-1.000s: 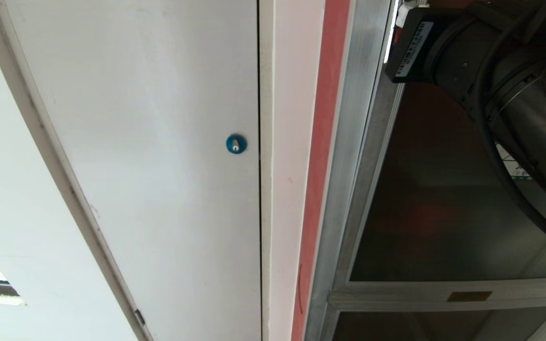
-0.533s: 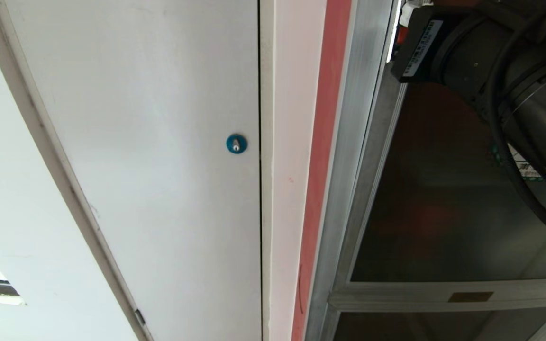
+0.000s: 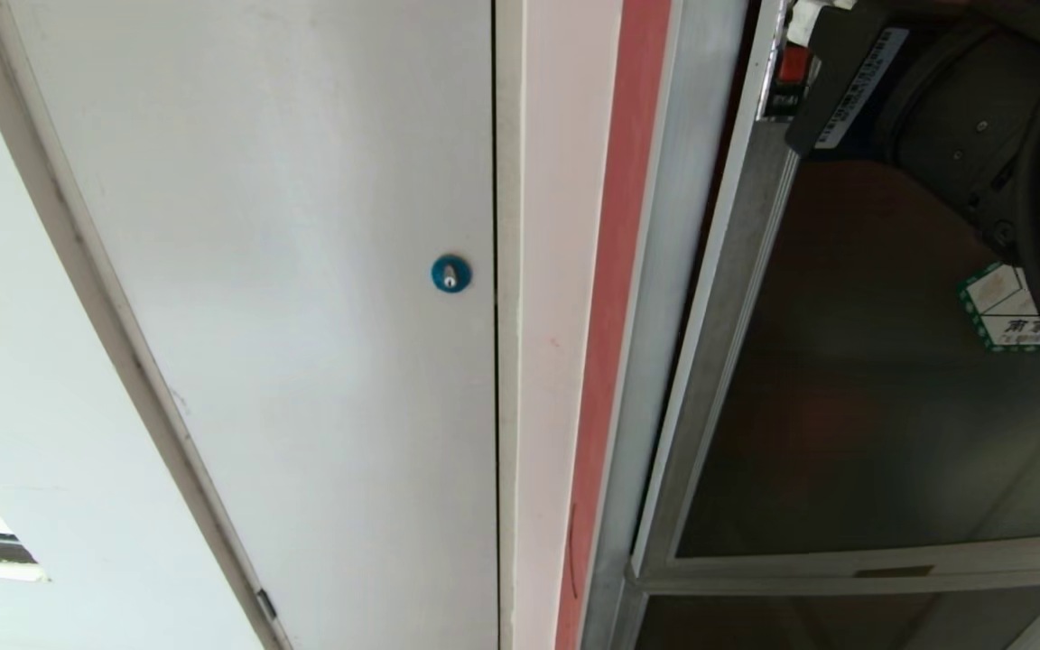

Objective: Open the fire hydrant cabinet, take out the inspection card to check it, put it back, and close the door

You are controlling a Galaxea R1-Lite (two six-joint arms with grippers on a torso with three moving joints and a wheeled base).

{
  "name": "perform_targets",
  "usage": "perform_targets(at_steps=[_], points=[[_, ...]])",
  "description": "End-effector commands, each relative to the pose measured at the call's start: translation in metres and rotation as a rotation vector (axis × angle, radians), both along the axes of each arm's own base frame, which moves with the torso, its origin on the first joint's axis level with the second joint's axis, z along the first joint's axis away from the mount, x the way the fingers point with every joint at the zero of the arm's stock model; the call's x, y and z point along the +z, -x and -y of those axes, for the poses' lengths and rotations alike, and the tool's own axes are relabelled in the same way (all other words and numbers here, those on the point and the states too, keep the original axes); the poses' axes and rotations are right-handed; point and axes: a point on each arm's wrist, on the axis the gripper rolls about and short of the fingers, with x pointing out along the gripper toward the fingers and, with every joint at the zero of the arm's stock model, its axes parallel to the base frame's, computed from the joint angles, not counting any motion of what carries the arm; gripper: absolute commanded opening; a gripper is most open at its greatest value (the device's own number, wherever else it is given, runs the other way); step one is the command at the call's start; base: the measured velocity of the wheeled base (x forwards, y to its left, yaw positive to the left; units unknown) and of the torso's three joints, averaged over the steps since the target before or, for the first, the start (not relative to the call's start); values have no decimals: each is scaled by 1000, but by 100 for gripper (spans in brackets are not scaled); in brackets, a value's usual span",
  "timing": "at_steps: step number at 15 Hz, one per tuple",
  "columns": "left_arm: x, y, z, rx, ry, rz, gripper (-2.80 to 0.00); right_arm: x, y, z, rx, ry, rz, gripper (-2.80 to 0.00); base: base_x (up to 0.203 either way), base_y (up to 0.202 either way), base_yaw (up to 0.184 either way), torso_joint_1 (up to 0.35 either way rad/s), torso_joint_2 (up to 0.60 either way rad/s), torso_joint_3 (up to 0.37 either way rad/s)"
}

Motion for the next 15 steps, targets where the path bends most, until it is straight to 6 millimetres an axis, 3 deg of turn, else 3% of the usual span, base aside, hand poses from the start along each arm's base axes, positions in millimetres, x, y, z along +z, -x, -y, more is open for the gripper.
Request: perform_targets(at_steps=[1, 15], points=[[-4, -1, 0, 0, 0, -15, -280, 5, 9, 9, -3, -23, 17, -280, 0, 0, 0, 0, 0, 0], [-4, -1, 0, 0, 0, -14, -280, -12, 7, 7, 2, 29, -24, -280, 0, 0, 0, 0, 0, 0]])
